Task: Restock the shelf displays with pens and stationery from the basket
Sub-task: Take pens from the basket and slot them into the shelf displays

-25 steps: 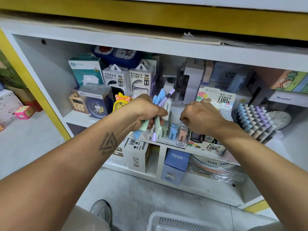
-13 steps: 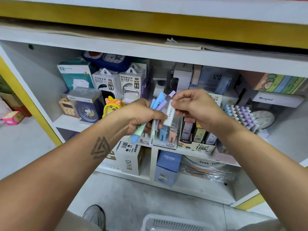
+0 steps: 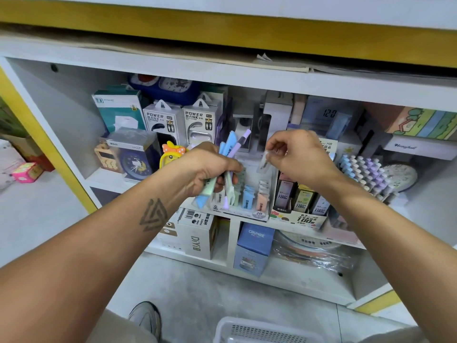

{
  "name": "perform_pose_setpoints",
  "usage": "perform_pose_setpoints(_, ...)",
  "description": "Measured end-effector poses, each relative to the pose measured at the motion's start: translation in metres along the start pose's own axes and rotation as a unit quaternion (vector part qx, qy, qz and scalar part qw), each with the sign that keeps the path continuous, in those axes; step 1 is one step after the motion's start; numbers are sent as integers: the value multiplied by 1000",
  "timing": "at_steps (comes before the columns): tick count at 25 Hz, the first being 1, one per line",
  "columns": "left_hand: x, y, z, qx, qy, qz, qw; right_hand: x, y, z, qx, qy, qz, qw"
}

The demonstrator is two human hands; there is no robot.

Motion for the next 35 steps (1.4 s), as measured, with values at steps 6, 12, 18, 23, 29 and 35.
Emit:
perform_pose_setpoints(6,2,-1,0,2,1,3,1000,-21,5,-9,50,-63,-85,993)
perform_pose_setpoints(12,-1,-1,0,-1,7,6,1000,-40,9,-9,37,-91,-133,986)
perform_pose_setpoints(18,2,-2,3,-3,36,-14,999,-46,8,-10,61,-133,-252,957)
perform_pose_setpoints(23,6,-1,7,-18,116,-16,993,-32,-23,-19,-132,-153,336,920)
perform_pose_setpoints(29,7,3,5,-23,157,-19,987,-39,-37,-38,-126,-266,285,912)
perform_pose_setpoints(35,24,2,3,0,136,-84,987,-18,-12,-33,-151,-208,339,905)
Point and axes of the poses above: each hand's wrist, its own z-axis towards the middle knuckle, its own x-axis out of the back of the hand, y = z × x, the point moved 6 cm from there along z, towards the middle knuckle, and after that the axes turned 4 degrees about z, right-handed, at the moved point
